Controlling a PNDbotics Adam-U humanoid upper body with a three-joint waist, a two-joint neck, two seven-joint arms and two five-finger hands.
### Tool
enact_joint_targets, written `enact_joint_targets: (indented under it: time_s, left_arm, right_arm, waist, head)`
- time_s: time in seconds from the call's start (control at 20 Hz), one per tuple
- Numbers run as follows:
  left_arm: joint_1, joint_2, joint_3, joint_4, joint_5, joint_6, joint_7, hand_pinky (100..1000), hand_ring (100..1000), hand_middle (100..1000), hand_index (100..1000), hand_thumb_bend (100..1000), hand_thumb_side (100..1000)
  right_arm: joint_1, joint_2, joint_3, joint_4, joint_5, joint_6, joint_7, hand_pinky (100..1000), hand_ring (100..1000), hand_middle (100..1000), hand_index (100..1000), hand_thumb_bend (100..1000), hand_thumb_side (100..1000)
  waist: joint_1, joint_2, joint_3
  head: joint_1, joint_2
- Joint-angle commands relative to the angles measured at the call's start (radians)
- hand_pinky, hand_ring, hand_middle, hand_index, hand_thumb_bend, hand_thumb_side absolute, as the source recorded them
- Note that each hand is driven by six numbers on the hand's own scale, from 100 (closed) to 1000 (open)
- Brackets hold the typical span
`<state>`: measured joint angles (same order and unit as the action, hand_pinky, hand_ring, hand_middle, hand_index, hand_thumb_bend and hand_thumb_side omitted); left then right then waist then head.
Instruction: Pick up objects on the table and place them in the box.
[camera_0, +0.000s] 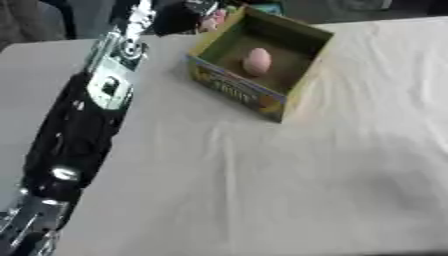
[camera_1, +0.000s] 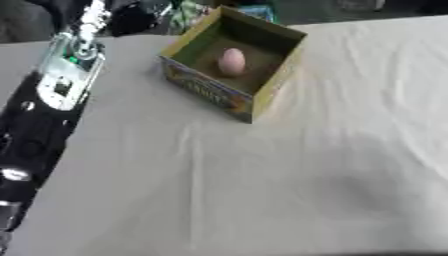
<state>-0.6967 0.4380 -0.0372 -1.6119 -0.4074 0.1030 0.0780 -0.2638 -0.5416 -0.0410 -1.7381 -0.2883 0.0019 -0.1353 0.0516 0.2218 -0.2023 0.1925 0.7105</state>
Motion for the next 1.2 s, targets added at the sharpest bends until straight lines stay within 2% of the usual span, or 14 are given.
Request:
enact_joint_targets:
  time_s: [0.05,0.3,0.55,0.75,1.2]
  left_arm:
    - [0.067,0.053,0.043,-0.108,0.154,0.004,0.024,552,609,631,699,504,549]
    - [0.22,0.048,0.088,-0.155,0.286,-0.015,0.059,532,591,611,681,469,531]
    - [0.32,0.005,0.125,-0.174,0.339,-0.014,0.102,519,577,595,667,454,527]
    - [0.36,-0.029,0.14,-0.187,0.365,-0.012,0.134,509,563,580,650,447,519]
    - [0.403,-0.08,0.13,-0.187,0.408,-0.011,0.162,502,555,569,636,439,520]
  right_arm:
    - [-0.009,-0.026,-0.017,-0.007,0.001,-0.002,-0.008,645,721,680,796,100,235]
    - [-0.013,-0.023,-0.021,-0.01,-0.001,-0.004,-0.012,645,722,680,796,100,234]
    - [-0.01,-0.021,-0.025,-0.01,0.0,-0.005,-0.016,645,722,680,795,100,232]
    - [-0.01,-0.017,-0.025,-0.01,-0.001,-0.005,-0.017,646,722,680,796,100,231]
    - [-0.008,-0.014,-0.028,-0.009,-0.001,-0.005,-0.02,646,722,679,795,100,230]
  waist:
    - [-0.005,-0.012,0.01]
    - [-0.007,-0.005,0.034]
    - [-0.01,0.0,0.046]
    - [-0.012,0.003,0.051]
    - [-0.013,0.002,0.054]
  head:
    - [-0.009,-0.014]
    - [-0.019,-0.01]
    - [-0.019,0.006]
    - [-0.019,0.014]
    - [-0.019,0.021]
